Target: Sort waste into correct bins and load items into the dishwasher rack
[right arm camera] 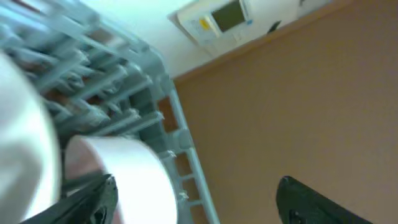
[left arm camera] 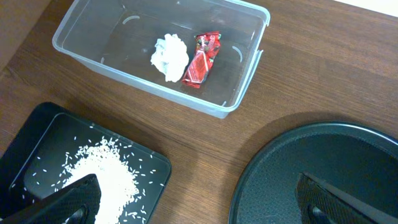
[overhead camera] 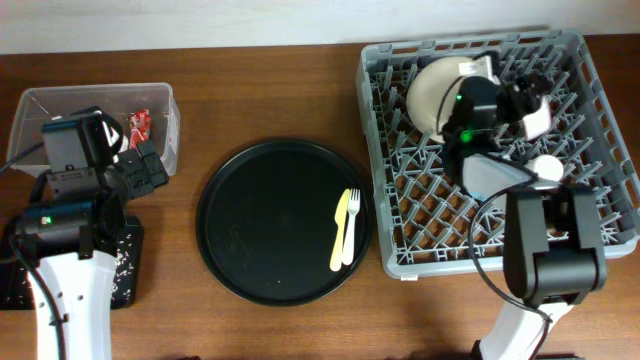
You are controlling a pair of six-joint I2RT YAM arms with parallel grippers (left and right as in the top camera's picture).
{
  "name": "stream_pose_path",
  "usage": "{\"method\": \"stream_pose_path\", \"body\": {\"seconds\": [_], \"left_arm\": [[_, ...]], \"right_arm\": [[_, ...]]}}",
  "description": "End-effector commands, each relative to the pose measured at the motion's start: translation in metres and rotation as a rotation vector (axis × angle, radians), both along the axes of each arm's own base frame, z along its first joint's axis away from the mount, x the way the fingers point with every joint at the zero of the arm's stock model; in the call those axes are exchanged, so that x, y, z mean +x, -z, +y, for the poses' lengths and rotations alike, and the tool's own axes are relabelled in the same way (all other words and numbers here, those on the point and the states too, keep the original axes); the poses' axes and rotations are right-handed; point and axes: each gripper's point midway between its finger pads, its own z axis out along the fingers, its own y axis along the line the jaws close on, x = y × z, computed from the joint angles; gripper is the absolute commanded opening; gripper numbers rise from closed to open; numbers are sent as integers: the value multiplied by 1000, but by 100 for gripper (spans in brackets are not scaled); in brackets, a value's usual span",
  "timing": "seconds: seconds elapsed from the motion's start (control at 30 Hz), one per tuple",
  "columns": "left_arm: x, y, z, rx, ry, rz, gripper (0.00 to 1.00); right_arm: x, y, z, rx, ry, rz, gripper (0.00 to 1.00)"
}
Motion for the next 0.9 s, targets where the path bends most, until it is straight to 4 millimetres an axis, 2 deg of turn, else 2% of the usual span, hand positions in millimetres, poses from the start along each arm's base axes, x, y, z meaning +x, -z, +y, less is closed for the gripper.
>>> {"method": "stream_pose_path", "body": {"seconds": [0.0, 0.07, 0.13, 0.2, 0.3, 0.37, 0.4, 0.43, 0.5, 0.53, 0.6, 0.63, 0.7, 0.8, 0.87], "left_arm": [[0, -7, 2, 10, -4, -18, 99], [0, -7, 2, 10, -4, -17, 99], [0, -7, 2, 10, -4, -17, 99], [0, -7, 2, 10, -4, -17, 99], [0, -7, 2, 10, -4, -18, 99], [0, -7, 2, 10, -4, -18, 99], [0, -7, 2, 10, -4, -17, 99], [0, -7, 2, 10, -4, -17, 99], [0, -7, 2, 10, -4, -17, 99], [0, -7, 2, 10, -4, -17, 99], [0, -7, 2, 10, -4, -17, 99], [0, -7, 2, 10, -4, -17, 100], [0, -7, 2, 10, -4, -17, 99], [0, -7, 2, 10, -4, -18, 99], [0, -7, 2, 10, -4, -17, 99]], "right_arm": [[0, -20, 18, 13, -21, -62, 95], [-7, -47, 24, 52, -11, -165, 98], [-15, -69, 35, 67, -30, -186, 98], [-30, -99, 61, 126, -97, -218, 98], [-48, -115, 117, 300, -330, -172, 96], [-67, -119, 151, 480, -431, -144, 90], [-76, -115, 165, 580, -464, -125, 89], [-86, -104, 187, 718, -525, -63, 86], [-107, -81, 228, 937, -616, 74, 73], [-123, -67, 254, 1077, -632, 152, 65], [-148, -52, 286, 1212, -629, 247, 64], [-161, -47, 304, 1266, -632, 288, 62], [-175, -44, 322, 1313, -624, 316, 62], [-211, -37, 365, 1363, -653, 403, 62], [-224, -23, 375, 1398, -586, 447, 60]]}}
